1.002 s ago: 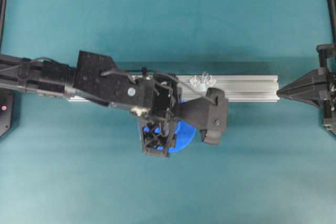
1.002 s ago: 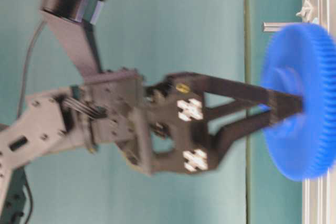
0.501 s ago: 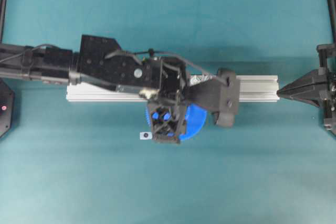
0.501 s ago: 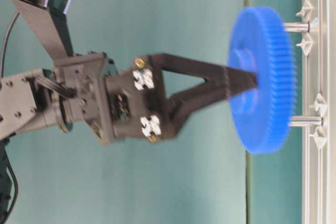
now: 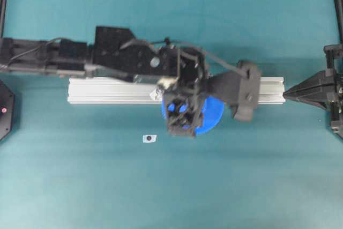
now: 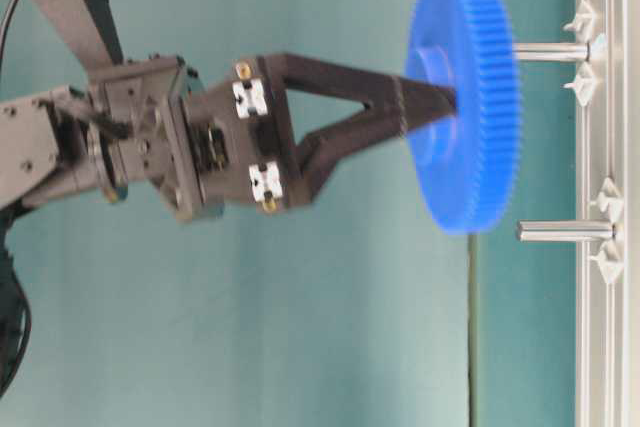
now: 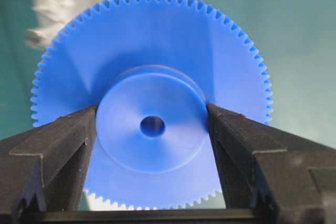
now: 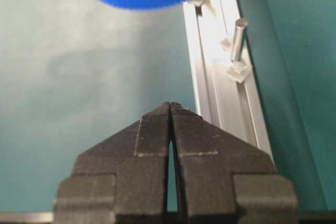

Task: Find the location of the shaft and insert the large gear.
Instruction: 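Lift the blue gear and carry it toward the right shaft on the rail, then align the gear's bore with the right shaft and push it on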

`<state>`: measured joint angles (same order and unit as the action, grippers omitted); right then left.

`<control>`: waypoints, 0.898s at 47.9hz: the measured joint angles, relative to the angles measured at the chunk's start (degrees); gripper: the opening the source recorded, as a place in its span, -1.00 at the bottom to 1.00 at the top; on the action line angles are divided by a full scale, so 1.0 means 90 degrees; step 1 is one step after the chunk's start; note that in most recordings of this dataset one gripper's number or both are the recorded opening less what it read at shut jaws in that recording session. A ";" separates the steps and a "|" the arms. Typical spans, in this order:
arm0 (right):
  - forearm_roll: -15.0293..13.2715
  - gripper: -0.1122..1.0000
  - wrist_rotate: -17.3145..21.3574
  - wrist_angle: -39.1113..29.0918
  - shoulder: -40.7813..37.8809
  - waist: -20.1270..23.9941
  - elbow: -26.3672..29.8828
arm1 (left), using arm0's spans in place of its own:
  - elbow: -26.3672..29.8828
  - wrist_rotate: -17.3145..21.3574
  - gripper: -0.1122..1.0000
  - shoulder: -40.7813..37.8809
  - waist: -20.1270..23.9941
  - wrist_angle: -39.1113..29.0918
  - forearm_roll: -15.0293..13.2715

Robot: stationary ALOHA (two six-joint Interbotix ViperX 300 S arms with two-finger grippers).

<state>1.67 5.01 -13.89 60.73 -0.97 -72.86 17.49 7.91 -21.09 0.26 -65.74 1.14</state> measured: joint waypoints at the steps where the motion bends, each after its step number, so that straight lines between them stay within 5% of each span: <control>1: 0.0000 -0.80 0.0000 -0.0010 0.0000 -0.0010 0.0000 | 0.0039 0.0029 0.47 -0.0020 0.0020 -0.0010 0.0000; 43: 0.0000 -0.80 0.0000 -0.0029 0.0088 -0.0010 -0.0010 | 0.1035 0.0332 0.47 -0.0967 0.0371 -0.0332 0.0000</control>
<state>1.67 5.01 -14.15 61.52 -1.05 -72.95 26.81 10.90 -29.79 3.60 -68.73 1.14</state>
